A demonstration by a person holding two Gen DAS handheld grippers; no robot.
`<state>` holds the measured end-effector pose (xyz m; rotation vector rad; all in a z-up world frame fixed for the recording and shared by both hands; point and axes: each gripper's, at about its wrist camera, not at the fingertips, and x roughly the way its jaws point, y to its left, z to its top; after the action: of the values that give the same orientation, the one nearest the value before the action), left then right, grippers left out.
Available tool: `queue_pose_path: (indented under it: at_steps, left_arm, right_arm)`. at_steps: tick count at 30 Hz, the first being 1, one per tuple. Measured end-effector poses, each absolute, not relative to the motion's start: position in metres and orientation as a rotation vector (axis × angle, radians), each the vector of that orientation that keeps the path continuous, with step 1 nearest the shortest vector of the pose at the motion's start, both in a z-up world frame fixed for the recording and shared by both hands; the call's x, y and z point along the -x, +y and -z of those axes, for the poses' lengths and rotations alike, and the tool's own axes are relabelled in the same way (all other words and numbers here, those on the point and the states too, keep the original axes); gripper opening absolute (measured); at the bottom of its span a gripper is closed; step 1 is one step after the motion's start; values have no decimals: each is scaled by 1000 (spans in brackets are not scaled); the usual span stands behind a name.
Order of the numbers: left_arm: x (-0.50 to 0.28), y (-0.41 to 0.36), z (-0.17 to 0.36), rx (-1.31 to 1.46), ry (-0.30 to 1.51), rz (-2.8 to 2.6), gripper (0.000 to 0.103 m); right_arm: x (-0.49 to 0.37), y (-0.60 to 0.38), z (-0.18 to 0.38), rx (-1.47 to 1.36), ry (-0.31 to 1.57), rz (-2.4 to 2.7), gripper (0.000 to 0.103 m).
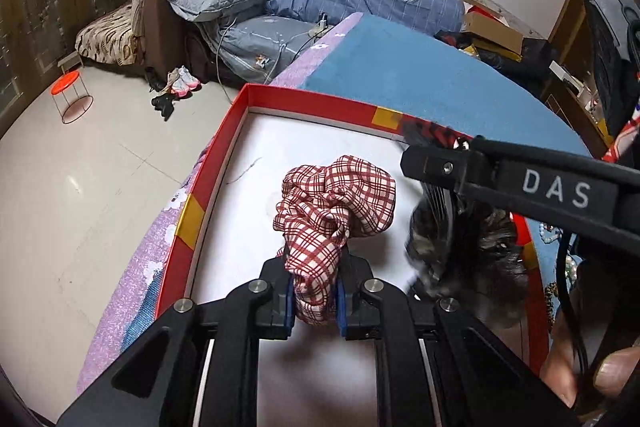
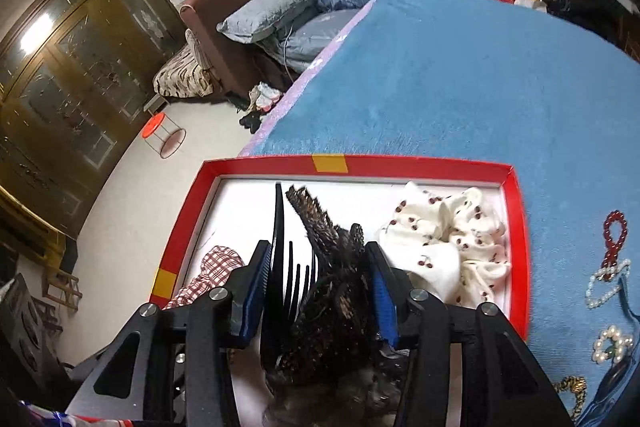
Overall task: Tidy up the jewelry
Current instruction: 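Lower the plaid scrunchie and claw clips into the tray and open left tool, then open the right tool to drop the black claw clips in the tray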
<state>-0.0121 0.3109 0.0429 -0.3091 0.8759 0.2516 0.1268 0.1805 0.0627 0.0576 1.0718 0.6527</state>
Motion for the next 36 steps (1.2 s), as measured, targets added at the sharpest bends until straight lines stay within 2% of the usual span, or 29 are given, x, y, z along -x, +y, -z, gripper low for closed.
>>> queue_pose_path:
  at_steps: [2,4,6,8,9,10,11,24,36]
  left_arm:
    - [11,311,-41,307,876,-248,14]
    - [9,309,-41,303,874,-246,19]
    - [10,307,-40,298,869,-243,23]
    - [10,304,-41,282,864,-242,26]
    - [10,304,-41,283,862,-238,29]
    - [11,304,-41,287,860,-233,41]
    - [12,304,-42,287,856,-231,49]
    - [50,285,-77,230,711,-269,52]
    - [84,227,-88,171,645,-196,54]
  right_arm:
    - [-126,182,-61,-49,1077,-654,52]
    - [-130,180,-59,-48,1078,-648,53]
    - [-131,180,-58,-59,1091,-649,58]
    - [-130,177,-58,-66,1094,-653,59]
    - [-130,176,-58,-67,1094,-657,59]
    - [-129,175,-60,-69,1091,-661,60]
    - [-127,174,-61,-72,1087,-660,60]
    - [-92,132,-90,-164,992,-706,62]
    - [-59,52,-81,-308,974,-697,63]
